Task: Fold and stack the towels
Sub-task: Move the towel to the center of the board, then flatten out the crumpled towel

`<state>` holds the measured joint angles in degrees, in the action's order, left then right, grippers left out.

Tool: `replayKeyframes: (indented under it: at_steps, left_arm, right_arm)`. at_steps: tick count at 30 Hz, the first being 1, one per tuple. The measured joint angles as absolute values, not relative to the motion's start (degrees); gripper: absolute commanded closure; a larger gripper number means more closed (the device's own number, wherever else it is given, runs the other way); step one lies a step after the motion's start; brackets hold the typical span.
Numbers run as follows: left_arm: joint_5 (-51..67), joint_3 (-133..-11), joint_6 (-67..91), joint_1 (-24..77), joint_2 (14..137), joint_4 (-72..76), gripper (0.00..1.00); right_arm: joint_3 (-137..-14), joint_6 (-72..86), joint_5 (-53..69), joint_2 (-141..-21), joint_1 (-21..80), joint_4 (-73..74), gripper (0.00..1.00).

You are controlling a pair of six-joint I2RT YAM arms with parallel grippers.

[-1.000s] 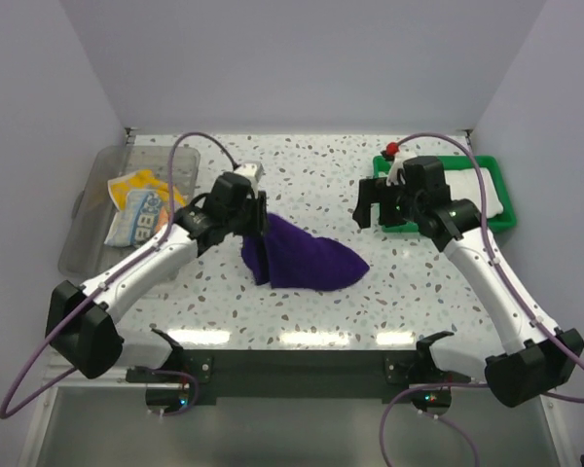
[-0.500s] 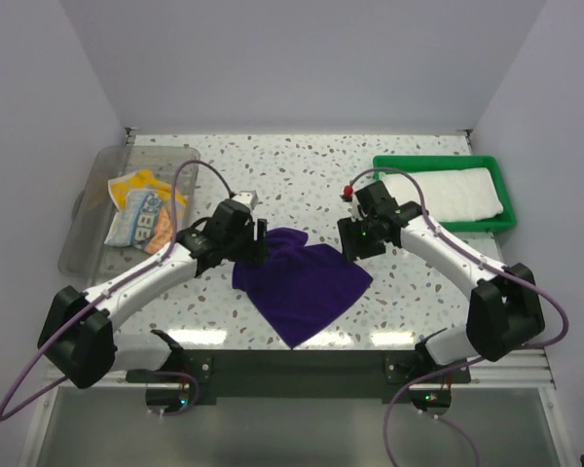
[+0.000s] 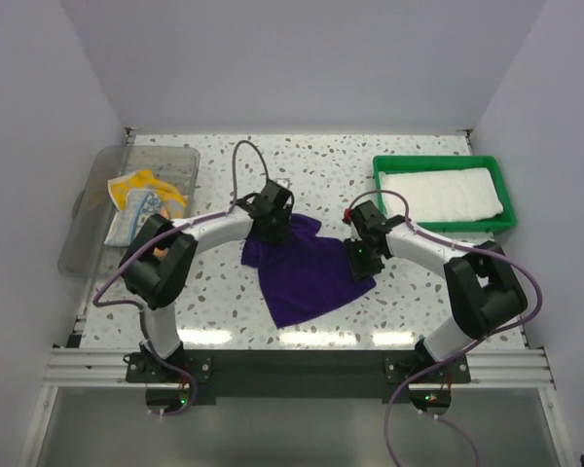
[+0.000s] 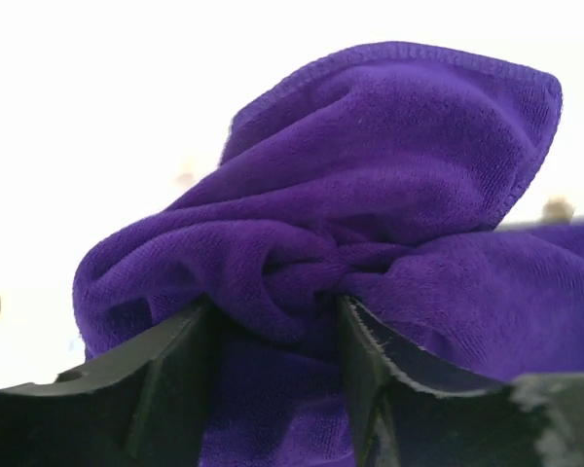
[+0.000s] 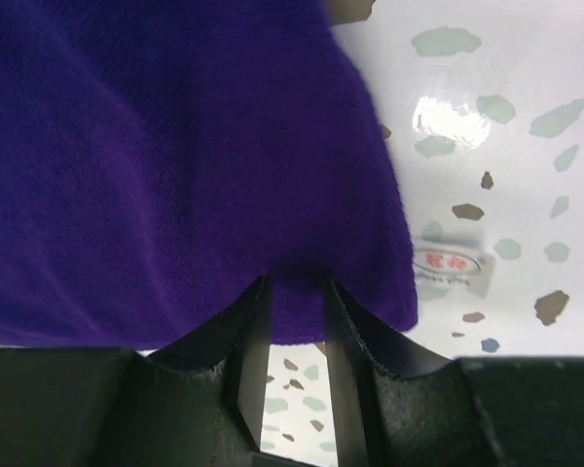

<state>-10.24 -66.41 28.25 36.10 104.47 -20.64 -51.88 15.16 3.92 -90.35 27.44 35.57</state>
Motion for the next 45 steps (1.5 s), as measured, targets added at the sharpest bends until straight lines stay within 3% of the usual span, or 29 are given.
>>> replayKeyframes:
  at_steps: [2, 8, 9, 12, 16, 24, 30, 40, 43, 45]
  left_arm:
    - [-11.18, -71.96, 26.04, 35.86, 108.92, -19.33, 0.4]
    - [-12.36, -86.83, 19.07, 33.21, 118.78, -16.6, 0.17]
    - [-12.47, -87.85, 18.2, 32.82, 119.04, -16.6, 0.07]
    - [-12.45, -87.81, 17.37, 31.92, 117.45, -16.47, 0.0]
    - [-12.36, -78.83, 20.05, 32.18, 108.25, -17.1, 0.04]
    - [-11.27, -59.4, 31.53, 35.86, 87.5, -22.09, 0.12]
    - [-9.34, -52.23, 36.97, 38.44, 87.24, -24.82, 0.13]
    - [-9.13, -51.51, 39.97, 39.53, 87.9, -24.86, 0.19]
    - [-9.1, -51.51, 39.97, 39.53, 88.82, -24.88, 0.21]
    - [-8.88, -51.51, 39.97, 39.57, 89.65, -24.93, 0.24]
  right_arm:
    - [-51.22, 16.01, 3.9, -91.18, 27.44, 34.15, 0.69]
    - [-51.18, 19.18, 3.97, -91.61, 27.44, 31.29, 0.64]
    - [-51.31, 19.73, 3.81, -91.5, 27.44, 31.2, 0.6]
    - [-51.66, 21.26, 2.07, -90.13, 27.51, 31.81, 0.49]
    - [-51.83, 23.38, -2.98, -84.66, 27.53, 34.17, 0.38]
    - [-51.75, 25.52, -7.22, -81.1, 27.53, 37.1, 0.44]
    - [-51.33, 27.03, -7.55, -82.94, 27.53, 36.71, 0.48]
    - [-48.45, 28.71, -7.01, -87.96, 27.53, 34.81, 0.55]
    - [-48.14, 29.04, -6.96, -88.64, 27.53, 34.33, 0.59]
    - [-48.05, 29.17, -6.96, -88.64, 27.53, 34.09, 0.67]
